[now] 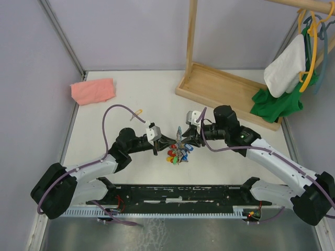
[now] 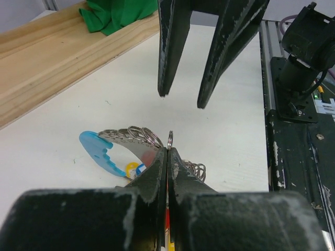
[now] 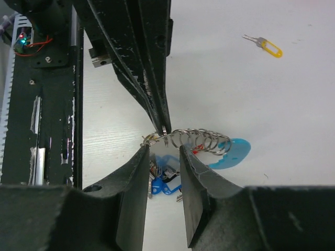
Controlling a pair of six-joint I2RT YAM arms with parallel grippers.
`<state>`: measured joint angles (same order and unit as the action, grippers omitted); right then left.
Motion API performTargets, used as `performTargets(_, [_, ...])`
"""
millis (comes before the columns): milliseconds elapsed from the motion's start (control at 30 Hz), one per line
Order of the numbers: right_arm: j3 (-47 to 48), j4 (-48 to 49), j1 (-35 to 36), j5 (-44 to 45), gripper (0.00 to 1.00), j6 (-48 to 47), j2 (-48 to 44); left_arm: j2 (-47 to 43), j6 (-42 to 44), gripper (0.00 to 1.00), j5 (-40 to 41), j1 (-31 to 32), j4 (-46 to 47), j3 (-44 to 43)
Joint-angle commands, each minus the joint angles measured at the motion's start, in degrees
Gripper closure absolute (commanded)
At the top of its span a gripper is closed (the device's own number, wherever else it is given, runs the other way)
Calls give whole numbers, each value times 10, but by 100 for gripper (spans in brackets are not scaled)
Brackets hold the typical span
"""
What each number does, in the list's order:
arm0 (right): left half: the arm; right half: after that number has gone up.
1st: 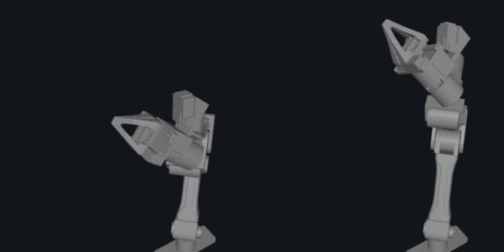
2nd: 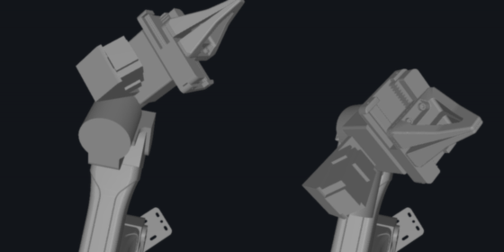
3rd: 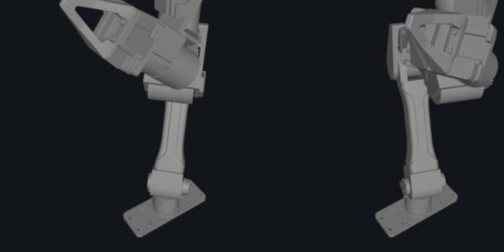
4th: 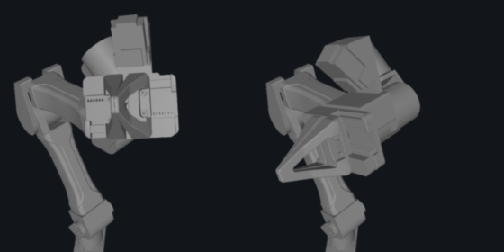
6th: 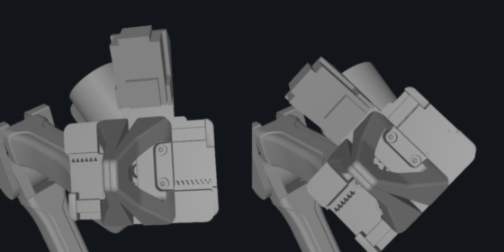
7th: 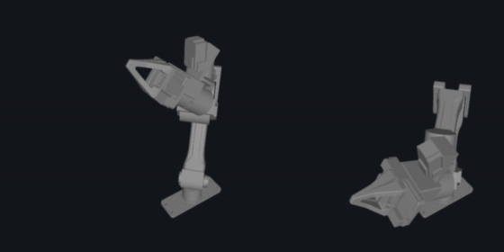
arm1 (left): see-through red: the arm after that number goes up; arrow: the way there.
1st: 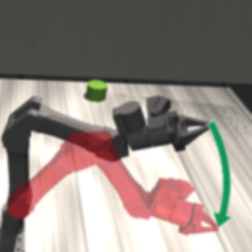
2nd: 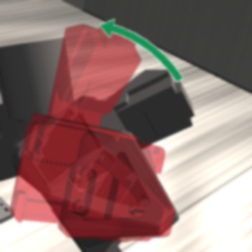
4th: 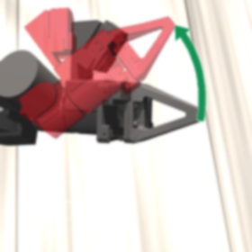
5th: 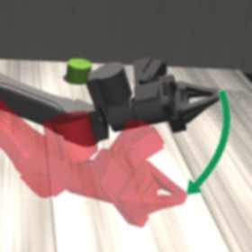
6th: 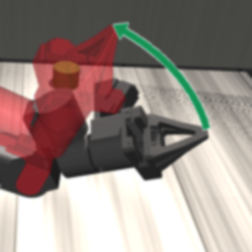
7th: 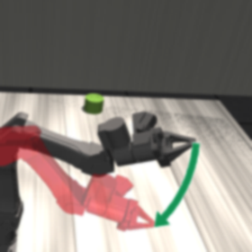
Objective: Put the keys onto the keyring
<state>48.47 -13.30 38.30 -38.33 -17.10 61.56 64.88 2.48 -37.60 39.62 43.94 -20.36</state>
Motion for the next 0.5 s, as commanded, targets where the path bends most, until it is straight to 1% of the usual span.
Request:
performTargets(0, [4, 33, 0, -77, 62, -51, 20, -25, 73, 97, -5, 4, -34, -42])
performTargets(167, [6, 42, 1, -101, 63, -77, 40, -34, 116, 97, 1, 13, -87, -65])
performTargets(300, [7, 37, 2, -99, 65, -93, 49, -42, 139, 97, 10, 19, -121, -79])
performTargets(467, [8, 32, 3, -94, 66, -102, 57, -53, 154, 97, 17, 24, -142, -86])
